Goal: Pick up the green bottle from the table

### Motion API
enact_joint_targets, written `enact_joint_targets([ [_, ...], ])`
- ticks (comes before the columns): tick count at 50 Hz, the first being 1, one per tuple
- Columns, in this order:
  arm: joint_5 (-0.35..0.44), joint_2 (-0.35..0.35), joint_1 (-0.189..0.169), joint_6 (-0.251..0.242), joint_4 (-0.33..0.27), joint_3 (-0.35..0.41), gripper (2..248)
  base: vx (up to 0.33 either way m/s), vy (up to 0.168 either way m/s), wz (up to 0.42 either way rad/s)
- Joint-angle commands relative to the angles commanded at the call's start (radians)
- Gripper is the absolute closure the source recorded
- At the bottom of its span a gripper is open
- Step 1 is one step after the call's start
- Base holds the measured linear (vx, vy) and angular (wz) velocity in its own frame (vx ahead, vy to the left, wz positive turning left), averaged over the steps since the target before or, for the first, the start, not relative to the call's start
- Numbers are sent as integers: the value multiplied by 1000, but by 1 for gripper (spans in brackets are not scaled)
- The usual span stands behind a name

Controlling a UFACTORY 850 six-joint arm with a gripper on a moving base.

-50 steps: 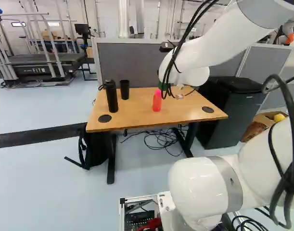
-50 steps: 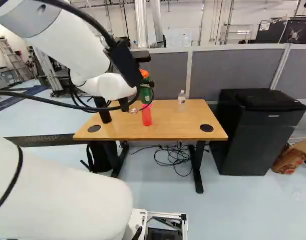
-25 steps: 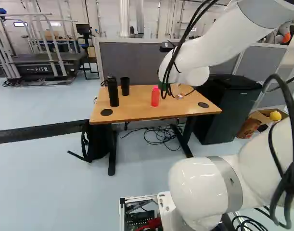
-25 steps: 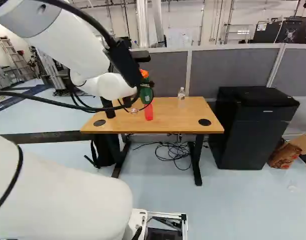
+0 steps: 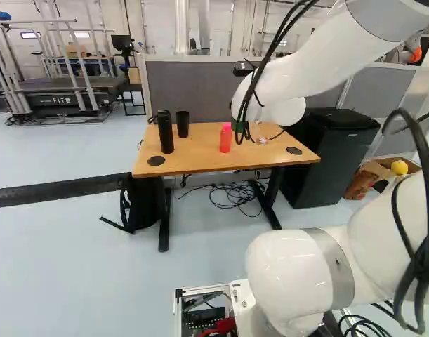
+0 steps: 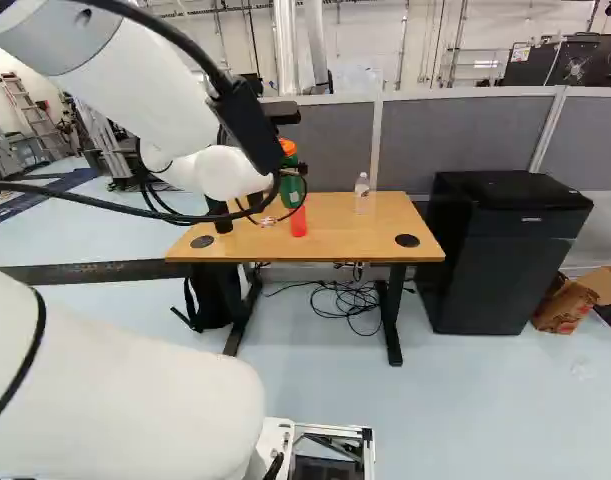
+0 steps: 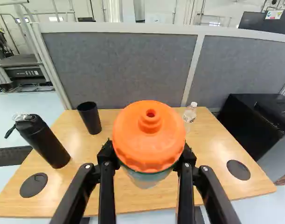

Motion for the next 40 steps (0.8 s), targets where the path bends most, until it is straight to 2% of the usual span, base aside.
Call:
enact_joint_targets([
  [40,24,-4,3,0,0,23,130,0,0,0],
])
